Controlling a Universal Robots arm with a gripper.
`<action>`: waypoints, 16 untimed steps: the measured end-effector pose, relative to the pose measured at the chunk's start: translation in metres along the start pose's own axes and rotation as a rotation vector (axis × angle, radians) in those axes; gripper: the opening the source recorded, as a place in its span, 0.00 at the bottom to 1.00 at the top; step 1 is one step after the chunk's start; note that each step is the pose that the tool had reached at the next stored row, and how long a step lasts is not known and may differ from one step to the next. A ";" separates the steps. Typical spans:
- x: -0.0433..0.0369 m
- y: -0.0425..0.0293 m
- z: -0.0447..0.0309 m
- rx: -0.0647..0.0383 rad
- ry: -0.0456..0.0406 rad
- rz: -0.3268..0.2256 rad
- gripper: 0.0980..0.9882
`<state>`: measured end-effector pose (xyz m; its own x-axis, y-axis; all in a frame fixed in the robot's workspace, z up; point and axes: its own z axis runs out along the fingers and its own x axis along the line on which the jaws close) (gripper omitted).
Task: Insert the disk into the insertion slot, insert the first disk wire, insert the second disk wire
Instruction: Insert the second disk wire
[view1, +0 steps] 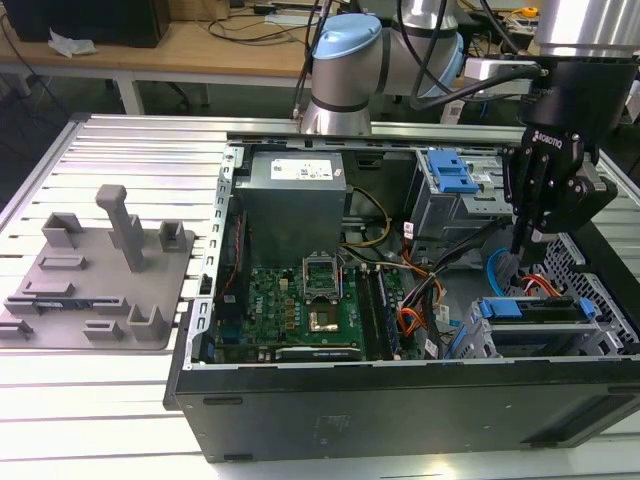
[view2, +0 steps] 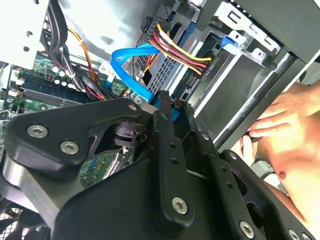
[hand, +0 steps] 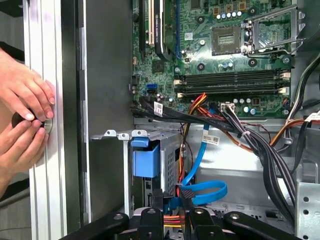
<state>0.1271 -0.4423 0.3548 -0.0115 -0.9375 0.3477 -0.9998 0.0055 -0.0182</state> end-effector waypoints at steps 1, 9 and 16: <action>0.0000 0.0000 0.0000 0.000 0.0003 -0.001 0.19; -0.0002 0.0000 0.0005 0.001 0.0003 -0.004 0.07; 0.0000 -0.0001 0.0008 0.001 -0.0003 -0.004 0.07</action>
<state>0.1273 -0.4425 0.3540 -0.0078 -0.9376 0.3475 -0.9998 0.0015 -0.0183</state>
